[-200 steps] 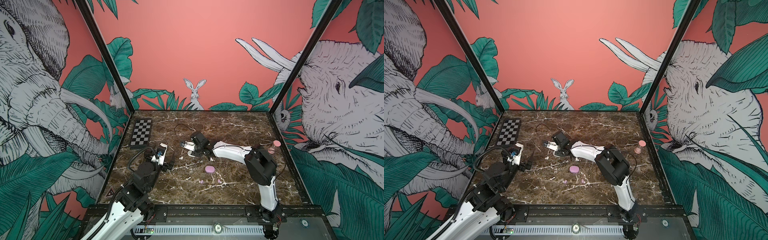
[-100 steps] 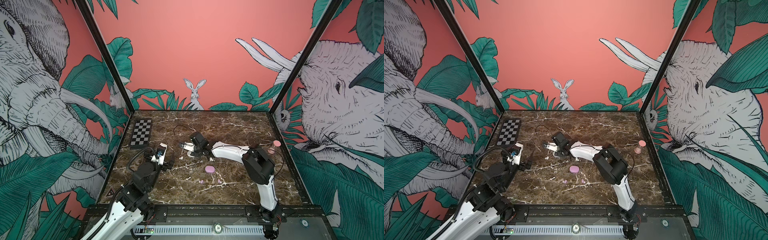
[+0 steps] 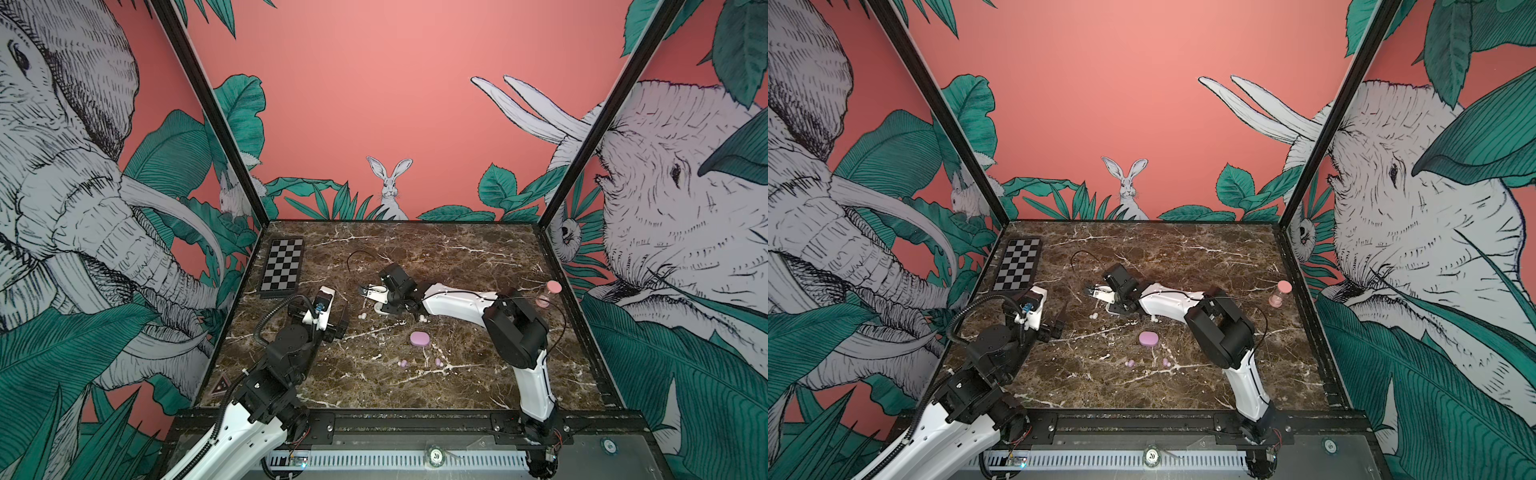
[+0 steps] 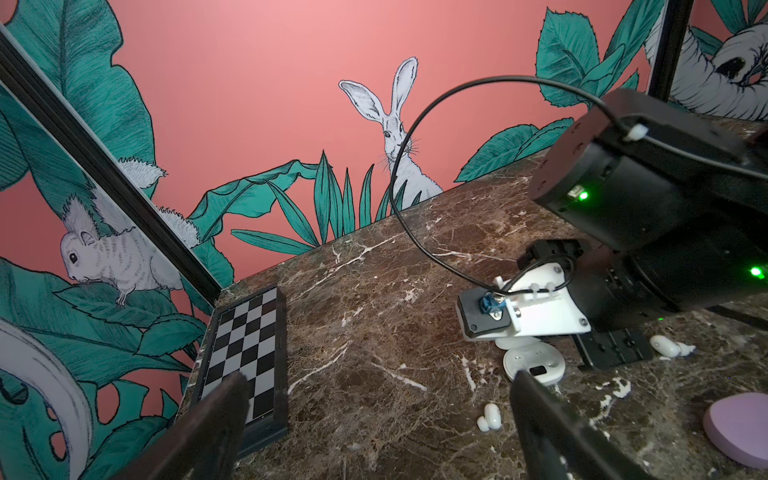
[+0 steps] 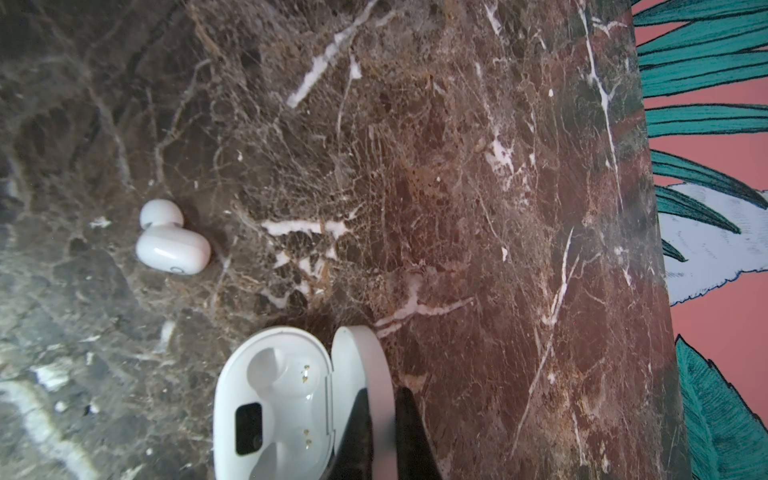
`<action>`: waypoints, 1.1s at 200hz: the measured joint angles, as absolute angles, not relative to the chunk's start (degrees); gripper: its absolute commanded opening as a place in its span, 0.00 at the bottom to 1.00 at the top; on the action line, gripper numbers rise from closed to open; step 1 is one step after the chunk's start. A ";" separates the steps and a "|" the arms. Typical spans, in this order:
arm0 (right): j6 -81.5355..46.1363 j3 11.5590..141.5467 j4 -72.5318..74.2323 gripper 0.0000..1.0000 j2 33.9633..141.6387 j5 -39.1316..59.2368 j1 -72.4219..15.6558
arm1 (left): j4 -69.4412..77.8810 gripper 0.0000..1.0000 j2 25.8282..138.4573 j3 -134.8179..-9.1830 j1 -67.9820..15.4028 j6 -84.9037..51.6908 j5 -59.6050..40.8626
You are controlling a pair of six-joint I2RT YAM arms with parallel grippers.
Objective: Insert the wireless bluetooth earbuds into the charging case
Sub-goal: 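Lower the open white case onto the table with the right gripper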
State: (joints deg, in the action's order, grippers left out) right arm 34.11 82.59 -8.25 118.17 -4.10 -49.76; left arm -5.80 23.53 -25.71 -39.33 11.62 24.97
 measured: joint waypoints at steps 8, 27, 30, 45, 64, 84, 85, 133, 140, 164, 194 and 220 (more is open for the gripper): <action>34.13 82.59 -8.25 0.08 118.24 -4.10 -49.76 | -5.78 0.99 23.53 -25.69 -39.33 11.62 24.97; 34.13 82.59 -8.29 0.09 118.28 -4.10 -49.76 | -5.76 0.99 23.51 -25.65 -39.33 11.62 25.06; 34.15 82.59 -8.27 0.09 118.28 -4.10 -49.76 | -5.76 0.98 23.51 -25.65 -39.33 11.62 25.10; 34.22 82.59 -8.23 0.10 118.28 -4.10 -49.76 | -5.72 0.99 23.49 -25.65 -39.33 11.64 25.17; 34.30 82.59 -8.23 0.12 118.28 -4.10 -49.76 | -5.63 0.99 23.42 -25.54 -39.33 11.64 25.19; 34.33 82.59 -8.23 0.15 118.28 -4.08 -49.76 | -5.65 0.99 23.27 -25.34 -39.33 11.66 25.32; 34.35 82.59 -8.23 0.15 118.28 -4.08 -49.76 | -5.65 0.99 23.27 -25.34 -39.33 11.66 25.32; 34.35 82.59 -8.19 0.18 118.28 -4.08 -49.76 | -5.61 0.99 23.16 -25.34 -39.33 11.66 25.52; 34.35 82.59 -8.21 0.19 118.28 -4.08 -49.76 | -5.58 0.99 23.16 -25.34 -39.33 11.68 25.56; 34.33 82.59 -8.19 0.23 118.28 -4.08 -49.76 | -5.58 0.99 23.16 -25.34 -39.33 11.68 25.61; 34.33 83.22 -8.82 0.28 118.28 -4.08 -49.76 | -5.58 0.99 23.16 -25.34 -39.33 11.70 25.63; 34.30 84.40 -8.88 0.35 118.26 -4.05 -49.76 | -5.58 0.99 23.16 -25.34 -39.33 11.68 25.61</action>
State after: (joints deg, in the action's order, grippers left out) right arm 34.30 84.40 -8.88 118.26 -4.05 -49.76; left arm -5.58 23.16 -25.34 -39.33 11.68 25.61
